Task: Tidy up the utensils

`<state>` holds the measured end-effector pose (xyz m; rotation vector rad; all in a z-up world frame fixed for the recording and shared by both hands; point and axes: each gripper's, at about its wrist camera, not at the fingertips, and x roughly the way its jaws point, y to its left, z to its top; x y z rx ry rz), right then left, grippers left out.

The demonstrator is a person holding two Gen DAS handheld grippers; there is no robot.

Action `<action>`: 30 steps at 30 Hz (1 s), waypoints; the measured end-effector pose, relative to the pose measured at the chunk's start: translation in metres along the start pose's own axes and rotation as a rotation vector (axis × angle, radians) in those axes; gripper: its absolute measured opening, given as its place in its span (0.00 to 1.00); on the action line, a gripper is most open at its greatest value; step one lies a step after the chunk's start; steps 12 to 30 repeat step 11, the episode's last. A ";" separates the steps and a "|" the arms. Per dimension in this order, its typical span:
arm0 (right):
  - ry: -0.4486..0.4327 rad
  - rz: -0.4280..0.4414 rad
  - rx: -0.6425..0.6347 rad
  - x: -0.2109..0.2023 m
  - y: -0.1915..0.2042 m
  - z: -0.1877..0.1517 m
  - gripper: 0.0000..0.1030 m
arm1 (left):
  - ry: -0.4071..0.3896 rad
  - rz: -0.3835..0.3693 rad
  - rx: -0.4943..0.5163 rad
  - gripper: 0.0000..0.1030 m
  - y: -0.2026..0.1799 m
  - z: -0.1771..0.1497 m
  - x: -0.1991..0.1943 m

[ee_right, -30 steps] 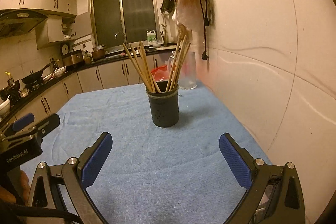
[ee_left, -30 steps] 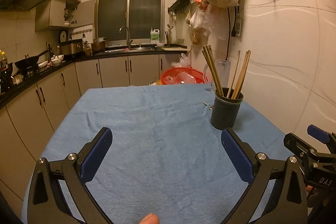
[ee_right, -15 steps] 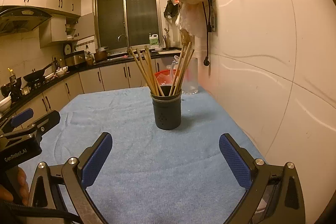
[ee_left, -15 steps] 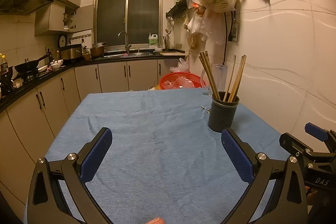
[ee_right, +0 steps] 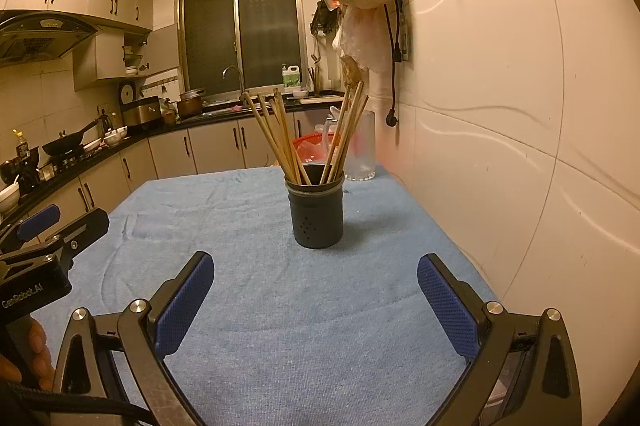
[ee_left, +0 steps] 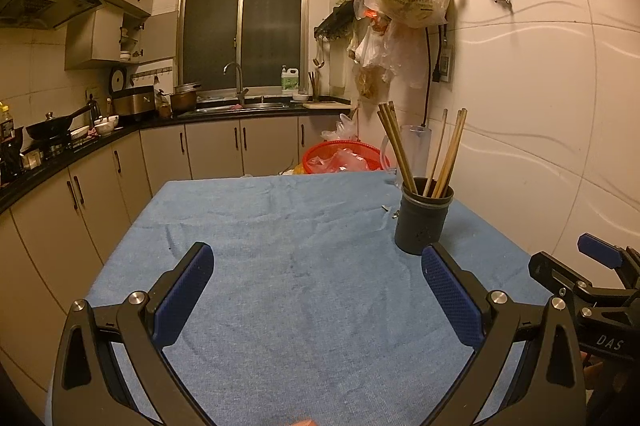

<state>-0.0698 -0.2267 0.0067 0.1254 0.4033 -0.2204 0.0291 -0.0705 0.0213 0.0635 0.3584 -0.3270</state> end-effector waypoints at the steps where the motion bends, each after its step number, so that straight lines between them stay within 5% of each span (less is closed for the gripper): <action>1: 0.000 0.000 0.000 0.000 0.000 0.000 1.00 | 0.000 0.000 0.000 1.00 0.000 0.000 0.000; 30: 0.013 -0.004 -0.003 0.004 0.001 -0.001 1.00 | 0.015 -0.008 -0.023 1.00 0.001 0.000 0.003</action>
